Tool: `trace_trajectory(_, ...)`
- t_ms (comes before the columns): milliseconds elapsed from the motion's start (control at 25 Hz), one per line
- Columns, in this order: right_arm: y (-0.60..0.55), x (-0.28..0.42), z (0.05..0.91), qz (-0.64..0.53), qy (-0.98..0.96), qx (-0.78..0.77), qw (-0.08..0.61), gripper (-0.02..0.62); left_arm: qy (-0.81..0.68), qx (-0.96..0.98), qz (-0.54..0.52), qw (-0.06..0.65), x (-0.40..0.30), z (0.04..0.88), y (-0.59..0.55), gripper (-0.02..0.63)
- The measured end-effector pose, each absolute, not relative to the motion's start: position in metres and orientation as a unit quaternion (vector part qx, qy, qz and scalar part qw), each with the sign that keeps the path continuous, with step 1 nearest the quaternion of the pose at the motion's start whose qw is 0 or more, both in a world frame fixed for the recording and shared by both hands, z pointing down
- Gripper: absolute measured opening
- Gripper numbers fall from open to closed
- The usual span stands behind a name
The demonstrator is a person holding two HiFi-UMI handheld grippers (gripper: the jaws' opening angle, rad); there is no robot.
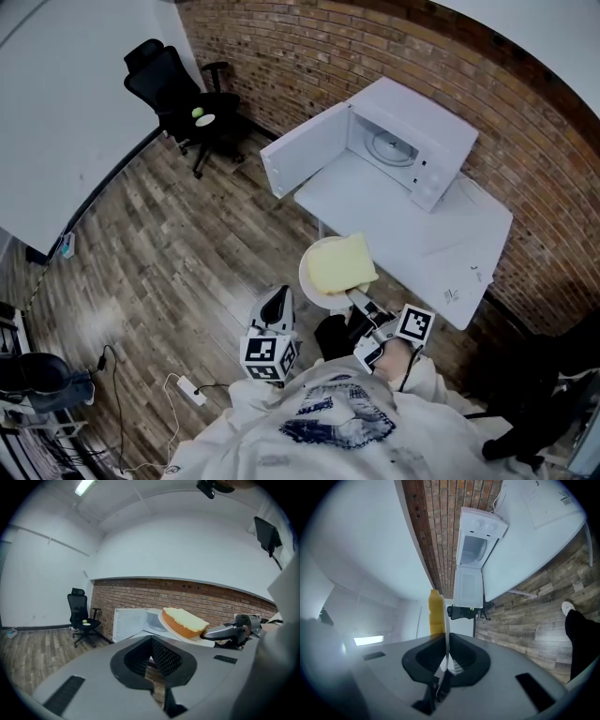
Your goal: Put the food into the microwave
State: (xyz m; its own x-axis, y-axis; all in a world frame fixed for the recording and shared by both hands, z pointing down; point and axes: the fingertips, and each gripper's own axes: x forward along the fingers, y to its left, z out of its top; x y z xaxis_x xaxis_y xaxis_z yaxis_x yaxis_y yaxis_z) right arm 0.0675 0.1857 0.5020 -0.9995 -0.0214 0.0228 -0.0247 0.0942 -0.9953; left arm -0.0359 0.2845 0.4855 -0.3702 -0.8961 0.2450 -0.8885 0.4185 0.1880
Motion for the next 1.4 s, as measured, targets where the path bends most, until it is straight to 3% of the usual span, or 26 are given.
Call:
trace_trajectory(640, 0.049, -0.001, 0.515, 0.681, -0.728, 0.069, -0.041, 0.026, -0.788, 0.596, 0.006, 0.151, -0.119, 0.486, 0.128, 0.008)
trace_trajectory(1400, -0.091, -0.028, 0.535, 0.69, -0.711, 0.12, -0.072, 0.028, -0.746, 0.646, 0.035, 0.157, -0.154, 0.493, -0.034, 0.008)
